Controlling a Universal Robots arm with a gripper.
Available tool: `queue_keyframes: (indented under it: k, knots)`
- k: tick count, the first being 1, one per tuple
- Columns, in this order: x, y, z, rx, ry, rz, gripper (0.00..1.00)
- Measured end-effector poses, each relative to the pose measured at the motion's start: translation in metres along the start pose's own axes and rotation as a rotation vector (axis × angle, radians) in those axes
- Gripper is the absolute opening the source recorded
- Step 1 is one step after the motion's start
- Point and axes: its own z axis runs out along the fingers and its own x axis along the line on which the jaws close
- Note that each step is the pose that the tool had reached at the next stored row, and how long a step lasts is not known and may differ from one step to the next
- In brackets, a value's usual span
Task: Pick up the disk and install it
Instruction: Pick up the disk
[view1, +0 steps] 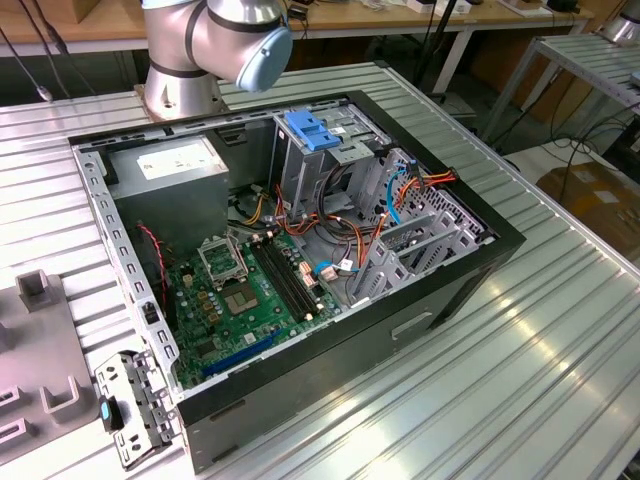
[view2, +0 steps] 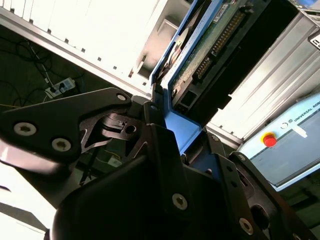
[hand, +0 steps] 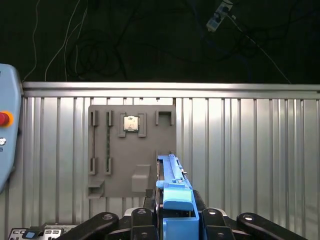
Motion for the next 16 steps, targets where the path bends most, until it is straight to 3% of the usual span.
queue_keyframes:
  k: [5,16]
  knots:
    - [0.0,-0.0105,-0.0003,-0.0017,0.0,0.0,0.37]
    - [0.0054,-0.0139,-0.0004,-0.0017,0.0,0.0,0.37]
